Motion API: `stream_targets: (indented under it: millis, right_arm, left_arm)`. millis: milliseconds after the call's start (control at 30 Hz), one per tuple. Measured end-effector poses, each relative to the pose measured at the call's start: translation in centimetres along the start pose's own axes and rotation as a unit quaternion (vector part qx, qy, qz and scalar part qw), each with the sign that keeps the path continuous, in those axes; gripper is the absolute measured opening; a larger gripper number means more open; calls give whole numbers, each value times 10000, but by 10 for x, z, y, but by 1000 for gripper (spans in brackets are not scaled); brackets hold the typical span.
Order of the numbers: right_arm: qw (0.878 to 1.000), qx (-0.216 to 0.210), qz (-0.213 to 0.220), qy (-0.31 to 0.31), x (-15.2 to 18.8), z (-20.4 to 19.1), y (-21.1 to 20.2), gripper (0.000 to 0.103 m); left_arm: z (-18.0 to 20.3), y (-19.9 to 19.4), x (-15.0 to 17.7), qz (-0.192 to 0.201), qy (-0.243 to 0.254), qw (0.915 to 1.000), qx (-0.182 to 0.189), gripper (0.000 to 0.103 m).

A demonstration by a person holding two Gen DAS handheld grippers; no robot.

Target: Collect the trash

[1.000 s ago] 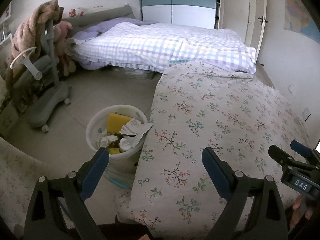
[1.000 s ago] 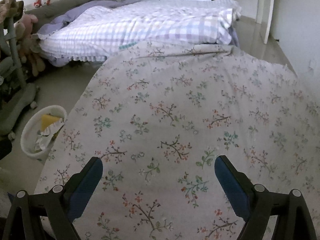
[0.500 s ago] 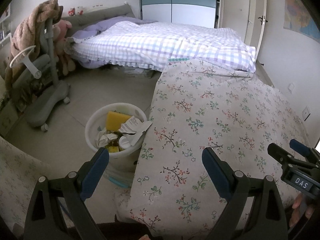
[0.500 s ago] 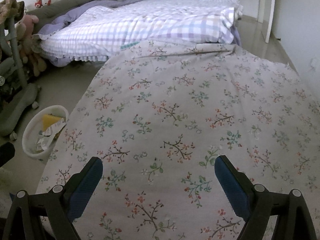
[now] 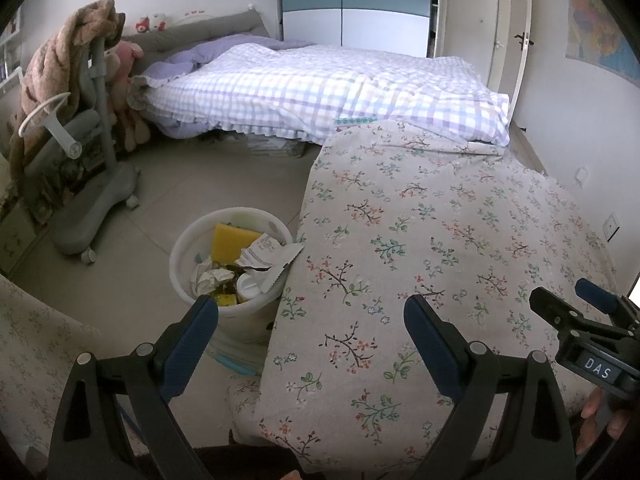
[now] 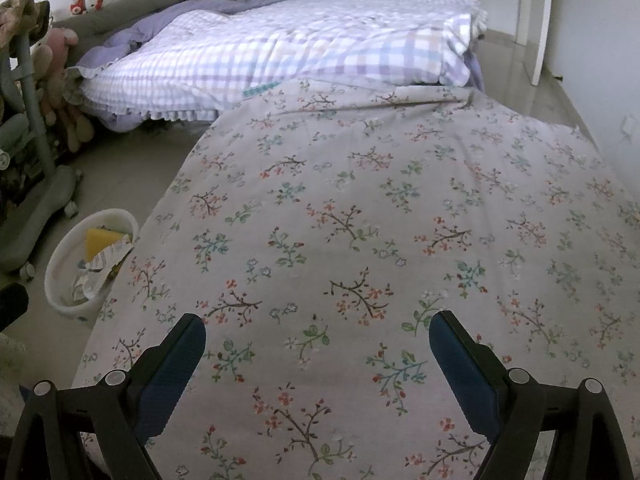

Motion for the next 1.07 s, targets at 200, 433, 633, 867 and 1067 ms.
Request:
stream_targets:
  millis: [200,433,633,867,1067]
  right_arm:
    - [10000,-2,-9,5,0,0,0,94]
    - [10000,-2,10,-2,-1,0,-1,94]
    - [10000,-1,6,-4,-1,-2,-1,94]
    - [10000,-6,-7,-5,0,-3,-1,94]
    - [10000,-41,-61,0,-1,-4,1,94]
  left_arm:
    - [0,0,0,-1,4,10000,-2,96]
    - [0,0,0,-2,0,10000,-3,96]
    - [0,1,0,10,-11,10000,-5,96]
    - [-2,1,1,14,-41,10000,-21,95]
    - [-3,4,2,-125,-62,9999,65,96]
Point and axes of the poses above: each gripper's, at about its wrist camera, not at the fingertips, and y roughly the way its jaws point, z to its right, x to its underside, the point moved 8 cm from there along y, roughly the way its jaws point, and after that the axes turned 4 degrees about y, right-handed, at the moved point
